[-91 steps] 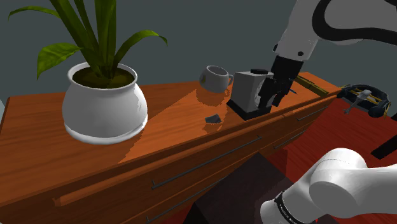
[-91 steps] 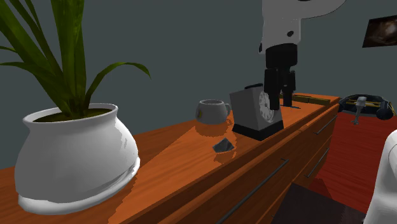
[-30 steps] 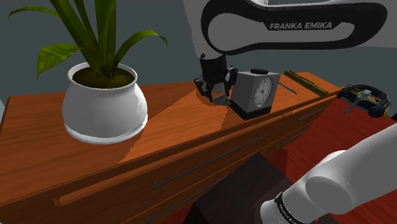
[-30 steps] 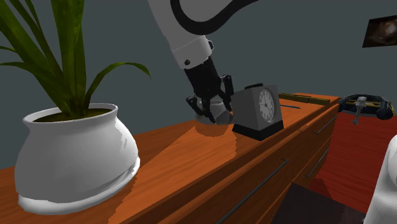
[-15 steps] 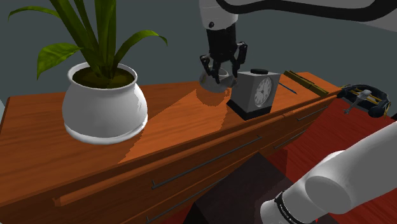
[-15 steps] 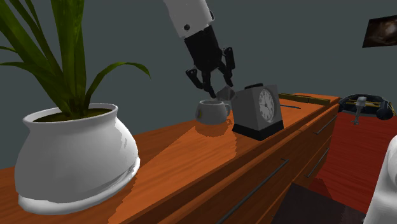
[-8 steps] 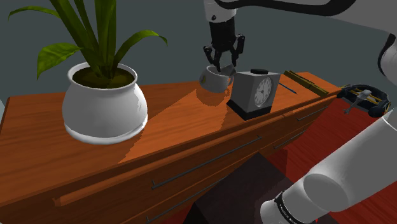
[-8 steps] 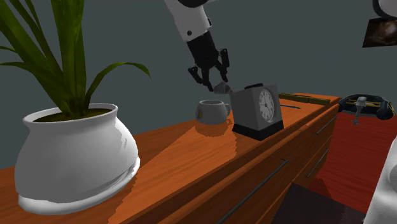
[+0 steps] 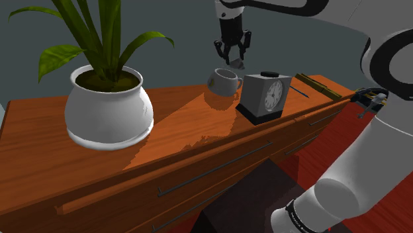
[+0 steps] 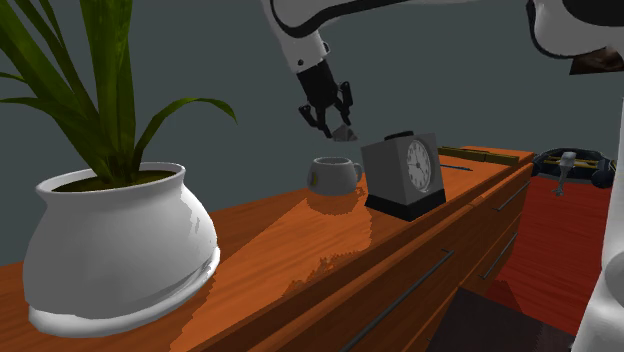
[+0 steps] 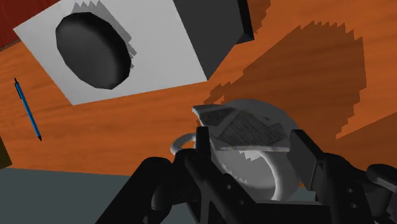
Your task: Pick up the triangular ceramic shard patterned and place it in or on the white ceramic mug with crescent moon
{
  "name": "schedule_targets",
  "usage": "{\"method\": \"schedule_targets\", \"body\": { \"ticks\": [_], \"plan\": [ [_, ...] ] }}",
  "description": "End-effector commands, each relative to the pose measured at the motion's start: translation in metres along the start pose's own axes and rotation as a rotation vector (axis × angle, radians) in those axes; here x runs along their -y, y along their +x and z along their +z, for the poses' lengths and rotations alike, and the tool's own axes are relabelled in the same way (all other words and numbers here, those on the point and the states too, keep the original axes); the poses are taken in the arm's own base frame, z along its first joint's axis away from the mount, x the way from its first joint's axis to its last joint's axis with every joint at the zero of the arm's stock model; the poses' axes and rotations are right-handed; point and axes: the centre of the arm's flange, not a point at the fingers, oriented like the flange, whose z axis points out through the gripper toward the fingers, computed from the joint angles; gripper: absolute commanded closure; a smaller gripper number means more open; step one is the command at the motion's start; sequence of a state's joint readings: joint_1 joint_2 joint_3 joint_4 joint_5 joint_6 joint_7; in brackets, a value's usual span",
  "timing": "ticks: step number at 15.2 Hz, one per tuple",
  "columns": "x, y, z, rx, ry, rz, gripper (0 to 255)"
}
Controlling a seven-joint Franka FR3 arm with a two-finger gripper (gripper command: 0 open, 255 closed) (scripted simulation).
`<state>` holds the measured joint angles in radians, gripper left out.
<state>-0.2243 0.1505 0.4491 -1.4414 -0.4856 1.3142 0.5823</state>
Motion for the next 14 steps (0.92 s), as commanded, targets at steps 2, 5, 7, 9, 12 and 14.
{"method": "schedule_targets", "body": {
  "ticks": [2, 5, 7, 9, 12, 14],
  "plan": [
    [-0.015, 0.035, 0.004, 0.000, 0.000, 0.000, 255],
    [-0.029, 0.072, 0.011, 0.000, 0.000, 0.000, 255],
    [-0.038, 0.096, 0.015, 0.000, 0.000, 0.000, 255],
    [-0.043, 0.115, 0.023, 0.000, 0.000, 0.000, 255],
    [-0.036, 0.115, 0.037, 0.000, 0.000, 0.000, 255],
    [-0.031, 0.114, 0.047, 0.000, 0.000, 0.000, 255]
  ]
}}
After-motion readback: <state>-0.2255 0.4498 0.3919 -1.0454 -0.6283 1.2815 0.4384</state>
